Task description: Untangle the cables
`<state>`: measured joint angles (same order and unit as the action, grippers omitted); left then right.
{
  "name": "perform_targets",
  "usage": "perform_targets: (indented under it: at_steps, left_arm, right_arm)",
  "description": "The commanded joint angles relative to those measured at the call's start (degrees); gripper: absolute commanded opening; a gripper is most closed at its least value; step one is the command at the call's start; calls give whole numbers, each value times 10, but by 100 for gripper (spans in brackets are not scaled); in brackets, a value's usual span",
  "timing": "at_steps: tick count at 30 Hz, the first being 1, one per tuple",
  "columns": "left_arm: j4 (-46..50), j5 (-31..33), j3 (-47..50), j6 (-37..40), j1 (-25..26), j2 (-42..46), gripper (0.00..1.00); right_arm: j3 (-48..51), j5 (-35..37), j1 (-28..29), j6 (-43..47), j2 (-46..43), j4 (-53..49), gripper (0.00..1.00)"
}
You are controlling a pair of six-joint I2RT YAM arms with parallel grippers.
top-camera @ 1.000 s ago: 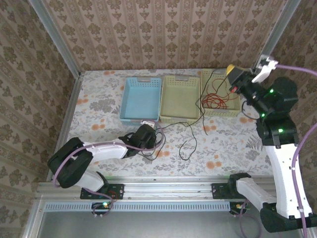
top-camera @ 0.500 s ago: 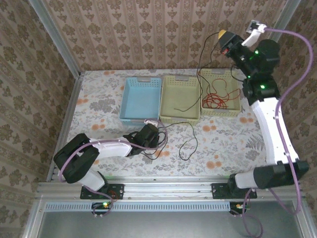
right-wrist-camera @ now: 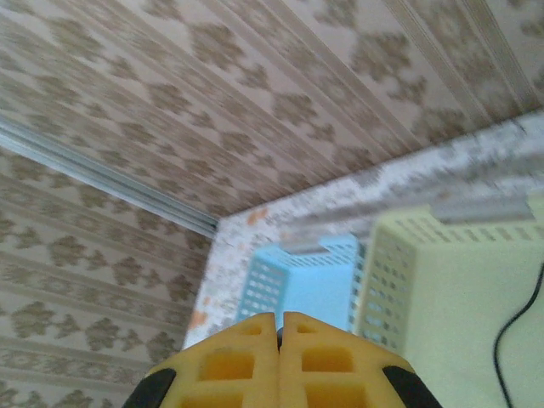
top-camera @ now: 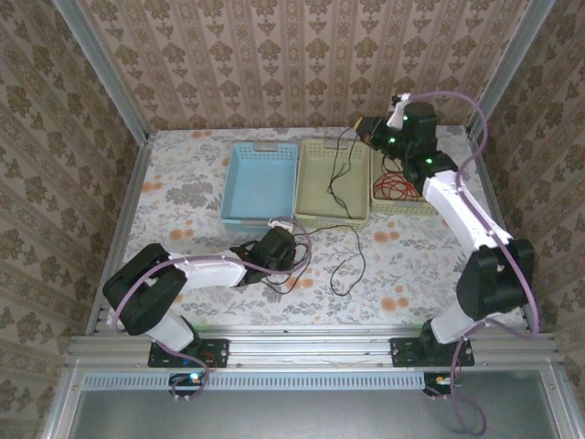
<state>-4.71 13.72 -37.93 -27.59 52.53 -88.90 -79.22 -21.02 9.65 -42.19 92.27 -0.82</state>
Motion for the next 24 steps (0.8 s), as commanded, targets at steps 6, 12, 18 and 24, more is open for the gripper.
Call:
perform_targets:
  at_steps: [6, 12, 18, 24]
  left_arm:
    - [33, 1, -18, 1, 5, -4, 0]
    - [32, 6, -17, 0, 5, 6, 0]
    - [20, 5, -10, 1, 2, 18, 0]
    - [2, -10, -6, 9, -1, 20, 0]
  right_arm:
    - [-28, 52, 31, 19, 142, -116, 0]
    - [-63, 157, 54, 58, 157, -193, 29]
    - [-18, 211, 56, 93, 58, -201, 55]
    - [116, 206, 69, 127, -93, -218, 56]
